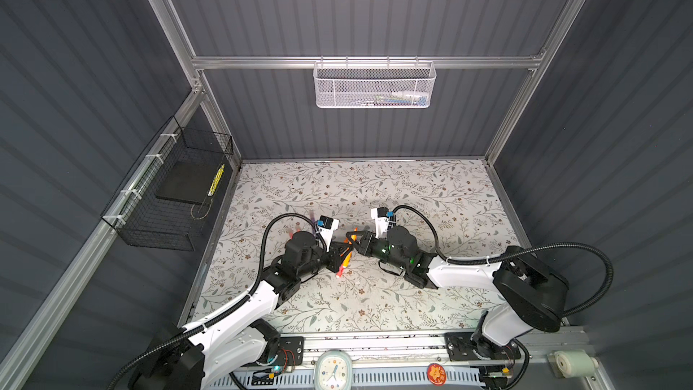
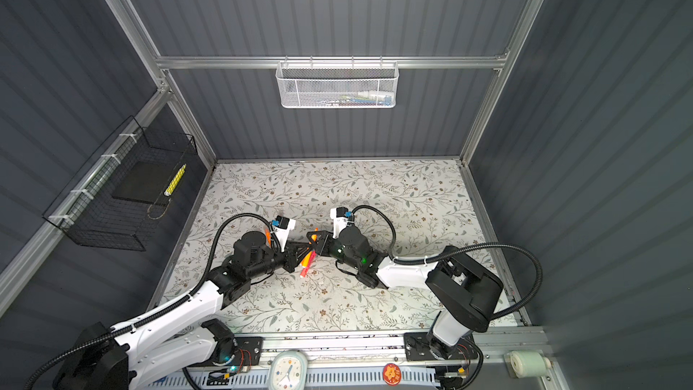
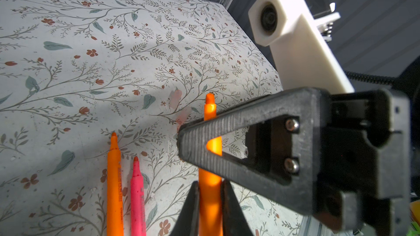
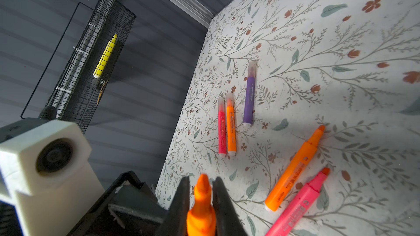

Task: Insert pens into pen caps
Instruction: Pick up a pen from the center of the table.

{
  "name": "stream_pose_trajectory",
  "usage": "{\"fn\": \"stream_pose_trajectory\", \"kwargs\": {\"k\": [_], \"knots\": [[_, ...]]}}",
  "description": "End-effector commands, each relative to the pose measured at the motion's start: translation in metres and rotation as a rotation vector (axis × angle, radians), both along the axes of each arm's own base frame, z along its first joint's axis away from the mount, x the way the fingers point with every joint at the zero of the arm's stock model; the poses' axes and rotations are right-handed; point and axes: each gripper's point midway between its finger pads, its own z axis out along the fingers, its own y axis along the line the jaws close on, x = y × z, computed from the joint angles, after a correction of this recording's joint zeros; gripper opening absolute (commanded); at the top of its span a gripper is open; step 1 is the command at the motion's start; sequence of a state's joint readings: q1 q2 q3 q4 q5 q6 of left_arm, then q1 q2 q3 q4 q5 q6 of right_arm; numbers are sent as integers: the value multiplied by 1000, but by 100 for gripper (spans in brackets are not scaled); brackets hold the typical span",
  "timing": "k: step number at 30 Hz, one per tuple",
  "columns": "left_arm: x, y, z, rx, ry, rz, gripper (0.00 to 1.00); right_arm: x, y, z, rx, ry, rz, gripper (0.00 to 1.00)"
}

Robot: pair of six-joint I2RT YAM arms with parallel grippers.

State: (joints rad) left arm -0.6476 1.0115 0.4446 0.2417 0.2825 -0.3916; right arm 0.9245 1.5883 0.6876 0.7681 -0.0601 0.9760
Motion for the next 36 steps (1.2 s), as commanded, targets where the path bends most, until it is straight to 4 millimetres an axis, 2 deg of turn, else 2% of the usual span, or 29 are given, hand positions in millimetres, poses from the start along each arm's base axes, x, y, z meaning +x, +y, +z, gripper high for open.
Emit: {"fn": "stream_pose_trajectory", "kwargs": {"k": [1,5,13,20,25,31,36], "knots": [[-6,-4,4,-14,-32,-40,26,-1,3,6,-5,-20,5,7],[-4,-7,3,-6,-28,-54,32,-3,4,8,-13,-22,13,6],[-1,-16,1,-9,-16,-82,31,-12,13,11,-11,-32,43,5],[3,-21,0,-16,-11,-92,23,-15,16,11,-14,-32,52,5],[4,-22,-2,-12,-7,-90,23,-16,16,12,-10,-35,56,5],[4,-19,1,-14,-16,-79,17,-16,16,6,-24,-30,54,5],[4,-17,2,-12,-22,-66,8,-16,15,3,-33,-29,50,6]]}}
